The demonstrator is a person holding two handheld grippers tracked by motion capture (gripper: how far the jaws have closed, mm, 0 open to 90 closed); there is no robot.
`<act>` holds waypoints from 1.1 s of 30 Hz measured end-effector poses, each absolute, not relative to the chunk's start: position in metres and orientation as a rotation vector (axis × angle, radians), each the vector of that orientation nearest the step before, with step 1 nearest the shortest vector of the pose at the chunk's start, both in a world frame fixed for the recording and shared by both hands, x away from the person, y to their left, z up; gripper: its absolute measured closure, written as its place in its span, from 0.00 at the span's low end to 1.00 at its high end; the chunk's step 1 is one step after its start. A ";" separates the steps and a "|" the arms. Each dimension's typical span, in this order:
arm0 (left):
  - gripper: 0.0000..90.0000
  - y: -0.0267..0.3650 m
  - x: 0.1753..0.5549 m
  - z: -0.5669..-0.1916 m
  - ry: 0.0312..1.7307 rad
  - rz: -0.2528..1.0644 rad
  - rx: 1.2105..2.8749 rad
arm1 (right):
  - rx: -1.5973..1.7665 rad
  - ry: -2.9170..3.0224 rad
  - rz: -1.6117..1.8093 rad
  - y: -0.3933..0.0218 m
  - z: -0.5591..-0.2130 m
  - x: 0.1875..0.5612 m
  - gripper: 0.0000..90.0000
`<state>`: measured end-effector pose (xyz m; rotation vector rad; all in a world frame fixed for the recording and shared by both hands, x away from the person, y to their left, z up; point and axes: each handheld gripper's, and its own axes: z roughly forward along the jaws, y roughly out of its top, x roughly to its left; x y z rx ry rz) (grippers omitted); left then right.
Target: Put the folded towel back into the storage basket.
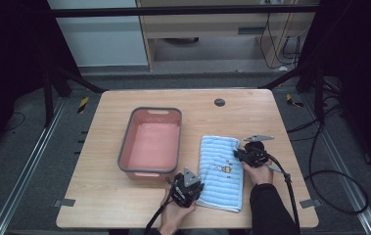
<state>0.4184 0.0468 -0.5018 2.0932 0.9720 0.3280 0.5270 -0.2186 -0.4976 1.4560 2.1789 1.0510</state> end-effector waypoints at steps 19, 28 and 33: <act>0.96 0.062 0.411 -0.466 0.901 0.355 1.997 | 1.306 2.088 1.219 -0.219 -0.452 0.505 0.91; 0.96 0.066 0.408 -0.447 0.870 0.355 1.968 | 1.240 2.056 1.241 -0.220 -0.434 0.495 0.91; 0.96 0.067 0.408 -0.440 0.862 0.365 1.958 | 1.218 2.035 1.251 -0.220 -0.425 0.492 0.92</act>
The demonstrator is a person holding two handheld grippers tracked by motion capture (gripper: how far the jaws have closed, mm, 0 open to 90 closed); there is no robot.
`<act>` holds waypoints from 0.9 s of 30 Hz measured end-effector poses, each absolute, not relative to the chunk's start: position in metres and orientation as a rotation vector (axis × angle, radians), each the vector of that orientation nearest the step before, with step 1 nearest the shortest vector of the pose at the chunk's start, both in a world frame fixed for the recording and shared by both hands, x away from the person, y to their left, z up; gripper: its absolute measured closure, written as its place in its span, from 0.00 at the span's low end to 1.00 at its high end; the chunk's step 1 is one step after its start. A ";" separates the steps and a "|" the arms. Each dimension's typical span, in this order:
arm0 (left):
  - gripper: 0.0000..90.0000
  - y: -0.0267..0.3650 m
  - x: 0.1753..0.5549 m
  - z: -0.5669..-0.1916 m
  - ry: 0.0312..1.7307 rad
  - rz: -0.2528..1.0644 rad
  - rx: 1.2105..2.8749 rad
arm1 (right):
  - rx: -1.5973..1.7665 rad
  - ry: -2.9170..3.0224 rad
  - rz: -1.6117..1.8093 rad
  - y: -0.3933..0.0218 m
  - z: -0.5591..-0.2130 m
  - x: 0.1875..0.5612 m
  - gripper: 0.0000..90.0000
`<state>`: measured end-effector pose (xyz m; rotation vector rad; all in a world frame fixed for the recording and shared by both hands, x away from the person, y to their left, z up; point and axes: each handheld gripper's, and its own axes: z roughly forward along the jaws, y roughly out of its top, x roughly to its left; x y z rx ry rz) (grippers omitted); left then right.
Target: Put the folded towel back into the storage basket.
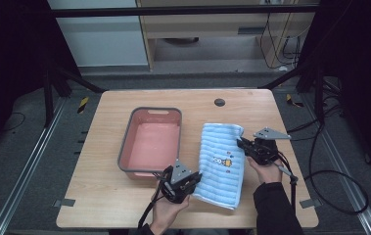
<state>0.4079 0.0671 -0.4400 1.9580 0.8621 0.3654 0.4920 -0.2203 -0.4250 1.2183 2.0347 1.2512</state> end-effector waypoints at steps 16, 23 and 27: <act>0.96 0.074 0.409 -0.409 0.833 0.413 1.907 | 1.173 1.966 1.308 -0.216 -0.395 0.491 0.92; 0.96 0.080 0.410 -0.395 0.825 0.443 1.891 | 1.154 1.961 1.320 -0.210 -0.386 0.494 0.92; 0.96 0.083 0.409 -0.388 0.810 0.460 1.888 | 1.140 1.946 1.337 -0.208 -0.377 0.493 0.92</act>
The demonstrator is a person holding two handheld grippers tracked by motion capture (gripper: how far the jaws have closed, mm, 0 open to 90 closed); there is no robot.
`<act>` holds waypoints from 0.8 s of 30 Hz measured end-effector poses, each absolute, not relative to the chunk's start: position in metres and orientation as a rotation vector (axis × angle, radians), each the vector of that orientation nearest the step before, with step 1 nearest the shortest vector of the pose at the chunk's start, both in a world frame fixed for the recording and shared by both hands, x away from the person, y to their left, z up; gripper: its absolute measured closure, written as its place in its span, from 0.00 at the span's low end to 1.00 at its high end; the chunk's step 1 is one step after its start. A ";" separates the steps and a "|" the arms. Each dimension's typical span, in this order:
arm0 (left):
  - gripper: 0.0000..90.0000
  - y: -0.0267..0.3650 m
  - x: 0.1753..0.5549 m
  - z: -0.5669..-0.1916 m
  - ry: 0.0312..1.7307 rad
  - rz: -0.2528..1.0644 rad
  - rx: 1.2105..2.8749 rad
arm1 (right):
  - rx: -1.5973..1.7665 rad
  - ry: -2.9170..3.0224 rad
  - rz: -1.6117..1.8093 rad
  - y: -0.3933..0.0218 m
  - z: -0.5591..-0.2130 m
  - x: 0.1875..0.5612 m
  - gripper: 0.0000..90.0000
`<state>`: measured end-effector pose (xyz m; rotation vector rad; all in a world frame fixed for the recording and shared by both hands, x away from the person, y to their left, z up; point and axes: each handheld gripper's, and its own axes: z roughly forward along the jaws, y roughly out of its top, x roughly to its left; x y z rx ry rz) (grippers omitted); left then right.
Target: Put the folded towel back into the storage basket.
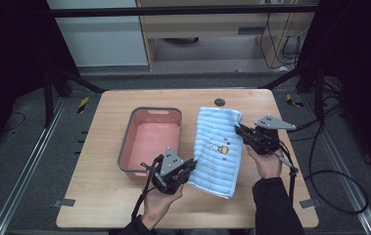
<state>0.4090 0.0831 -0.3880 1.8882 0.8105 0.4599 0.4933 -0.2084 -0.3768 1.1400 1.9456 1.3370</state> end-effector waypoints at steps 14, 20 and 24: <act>0.96 0.099 0.408 -0.368 0.796 0.504 1.857 | 1.082 1.929 1.361 -0.189 -0.349 0.498 0.93; 0.96 0.114 0.409 -0.360 0.817 0.522 1.828 | 1.058 1.932 1.372 -0.173 -0.337 0.504 0.93; 0.96 0.122 0.410 -0.357 0.824 0.546 1.820 | 1.047 1.941 1.377 -0.162 -0.333 0.509 0.93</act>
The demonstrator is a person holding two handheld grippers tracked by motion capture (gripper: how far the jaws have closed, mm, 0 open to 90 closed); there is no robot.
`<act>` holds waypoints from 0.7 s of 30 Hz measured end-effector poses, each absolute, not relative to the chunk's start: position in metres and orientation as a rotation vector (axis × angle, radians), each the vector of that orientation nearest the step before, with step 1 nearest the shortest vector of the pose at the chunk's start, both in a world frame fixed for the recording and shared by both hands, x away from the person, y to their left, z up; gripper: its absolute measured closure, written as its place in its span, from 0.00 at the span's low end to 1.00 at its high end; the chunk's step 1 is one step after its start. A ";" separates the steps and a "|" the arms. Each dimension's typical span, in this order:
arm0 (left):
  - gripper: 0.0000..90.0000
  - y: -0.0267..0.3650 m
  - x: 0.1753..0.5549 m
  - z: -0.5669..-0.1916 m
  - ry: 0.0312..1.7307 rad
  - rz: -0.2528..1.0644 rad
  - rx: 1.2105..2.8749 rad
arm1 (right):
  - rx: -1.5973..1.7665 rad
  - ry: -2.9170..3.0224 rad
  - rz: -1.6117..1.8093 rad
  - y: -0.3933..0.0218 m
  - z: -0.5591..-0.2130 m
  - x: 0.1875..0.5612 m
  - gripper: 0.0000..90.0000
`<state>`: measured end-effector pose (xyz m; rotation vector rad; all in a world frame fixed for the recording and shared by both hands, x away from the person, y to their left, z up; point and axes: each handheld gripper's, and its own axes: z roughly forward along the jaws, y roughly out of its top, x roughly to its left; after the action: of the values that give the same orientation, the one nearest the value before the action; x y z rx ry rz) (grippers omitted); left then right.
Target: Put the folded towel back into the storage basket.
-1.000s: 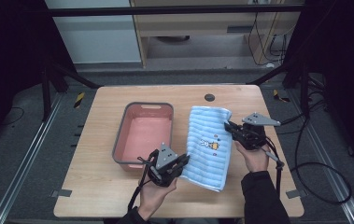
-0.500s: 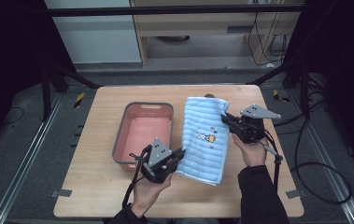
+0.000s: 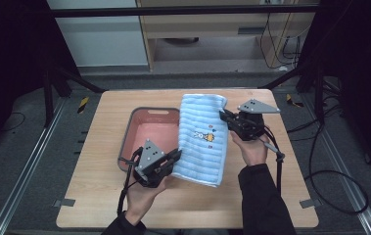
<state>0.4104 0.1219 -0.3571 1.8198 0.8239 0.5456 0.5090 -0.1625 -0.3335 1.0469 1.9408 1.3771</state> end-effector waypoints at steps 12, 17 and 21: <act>0.96 0.153 0.416 -0.352 0.875 0.579 1.766 | 0.994 1.948 1.395 -0.128 -0.317 0.521 0.93; 0.96 0.165 0.419 -0.350 0.896 0.588 1.749 | 0.980 1.951 1.405 -0.116 -0.313 0.526 0.93; 0.96 0.171 0.418 -0.348 0.898 0.598 1.744 | 0.971 1.959 1.407 -0.106 -0.313 0.530 0.93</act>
<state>0.4181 0.1713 -0.3483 1.7444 0.8978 0.5977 0.5301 -0.1059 -0.3128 0.9710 1.9586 1.4072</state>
